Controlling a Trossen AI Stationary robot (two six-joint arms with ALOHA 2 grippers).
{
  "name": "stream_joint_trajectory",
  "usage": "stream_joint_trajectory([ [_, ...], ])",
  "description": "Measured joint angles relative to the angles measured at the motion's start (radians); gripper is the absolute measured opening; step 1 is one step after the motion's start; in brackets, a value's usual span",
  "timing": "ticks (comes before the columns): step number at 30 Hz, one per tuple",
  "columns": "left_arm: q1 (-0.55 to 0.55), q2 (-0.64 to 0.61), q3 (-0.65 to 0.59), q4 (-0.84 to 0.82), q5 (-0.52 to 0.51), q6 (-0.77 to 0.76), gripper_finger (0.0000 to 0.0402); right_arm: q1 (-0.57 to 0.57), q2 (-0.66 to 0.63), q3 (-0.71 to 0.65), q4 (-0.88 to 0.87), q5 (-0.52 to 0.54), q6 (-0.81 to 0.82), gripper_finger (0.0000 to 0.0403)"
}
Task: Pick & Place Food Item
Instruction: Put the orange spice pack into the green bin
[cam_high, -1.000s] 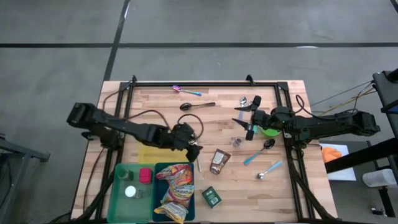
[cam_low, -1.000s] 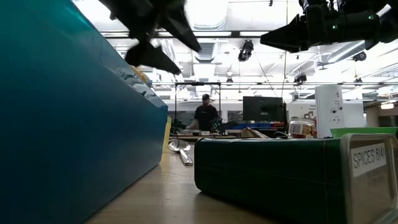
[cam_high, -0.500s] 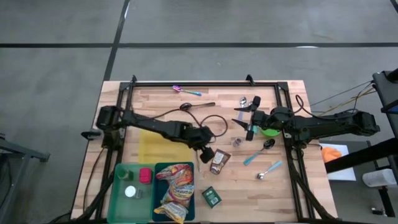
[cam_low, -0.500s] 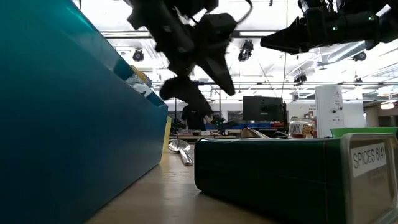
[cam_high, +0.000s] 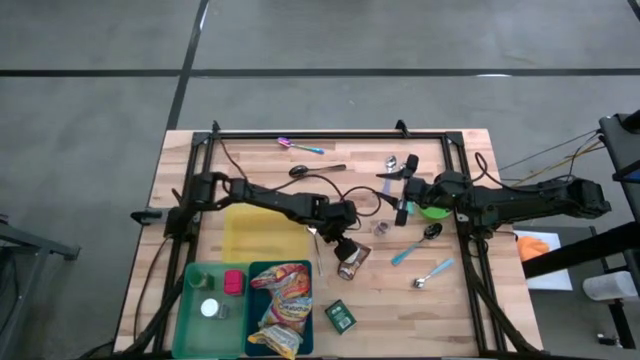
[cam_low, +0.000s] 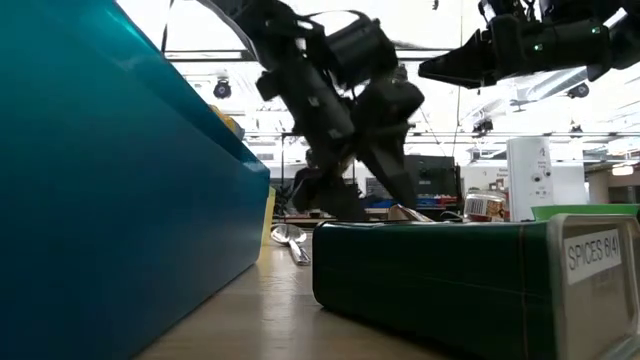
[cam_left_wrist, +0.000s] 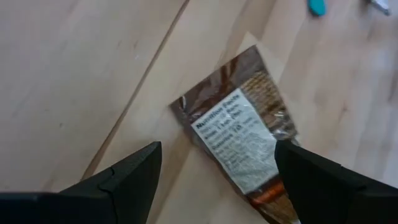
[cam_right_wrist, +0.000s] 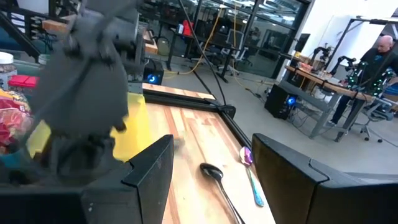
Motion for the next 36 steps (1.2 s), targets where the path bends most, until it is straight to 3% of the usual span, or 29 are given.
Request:
stream_joint_trajectory([
  [20,-0.013,0.011,0.012,0.026,-0.071,-0.029,0.0316,0.0,0.0,0.0,-0.017,-0.003,0.0,0.0215],
  [31,-0.085,0.012,0.141,-0.138,-0.306,-0.077,0.0316,0.0,0.0,0.0,-0.016,-0.003,0.0,0.0215],
  [36,-0.092,0.012,0.165,-0.155,-0.333,-0.093,0.0316,0.0,0.0,0.0,-0.016,0.001,0.0,0.0215],
])
